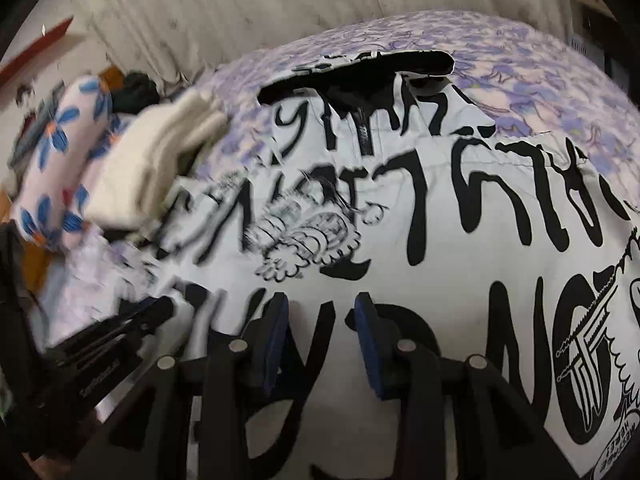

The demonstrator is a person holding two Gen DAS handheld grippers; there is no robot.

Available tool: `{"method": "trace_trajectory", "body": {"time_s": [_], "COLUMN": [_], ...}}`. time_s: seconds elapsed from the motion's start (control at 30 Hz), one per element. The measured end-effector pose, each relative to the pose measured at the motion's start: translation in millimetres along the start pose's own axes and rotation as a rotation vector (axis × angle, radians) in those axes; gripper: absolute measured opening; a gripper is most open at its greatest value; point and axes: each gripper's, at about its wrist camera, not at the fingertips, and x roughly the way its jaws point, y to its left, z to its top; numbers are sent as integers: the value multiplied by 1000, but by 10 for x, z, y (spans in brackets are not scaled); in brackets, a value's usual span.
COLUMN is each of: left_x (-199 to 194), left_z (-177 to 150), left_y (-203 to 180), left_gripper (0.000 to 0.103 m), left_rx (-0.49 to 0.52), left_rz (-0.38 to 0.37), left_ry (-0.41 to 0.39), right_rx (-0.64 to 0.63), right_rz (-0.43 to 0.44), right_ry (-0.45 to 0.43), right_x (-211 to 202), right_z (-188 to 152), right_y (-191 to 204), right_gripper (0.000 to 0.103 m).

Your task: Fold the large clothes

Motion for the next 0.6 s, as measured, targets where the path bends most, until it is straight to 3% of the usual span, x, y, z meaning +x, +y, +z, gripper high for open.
{"method": "trace_trajectory", "body": {"time_s": [0.13, 0.17, 0.27, 0.33, 0.43, 0.6], "left_x": [126, 138, 184, 184, 217, 237], "left_z": [-10, -2, 2, -3, 60, 66], "left_y": [416, 508, 722, 771, 866, 890], "left_gripper": [22, 22, 17, 16, 14, 14], "left_rx": [53, 65, 108, 130, 113, 76], "left_rz": [89, 103, 109, 120, 102, 105], "left_ry": [-28, -31, -26, -30, -20, -16], "right_rx": [1, 5, 10, 93, 194, 141], "right_rz": [-40, -52, -251, -372, -388, -433], "right_ry": [-33, -36, -41, -35, -61, -39], "right_x": [-77, -91, -215, -340, -570, -601], "right_z": [41, 57, 48, -7, -99, -97], "right_y": [-543, -676, -1105, -1596, -2084, -2038], "right_gripper": [1, 0, 0, 2, 0, 0]}}
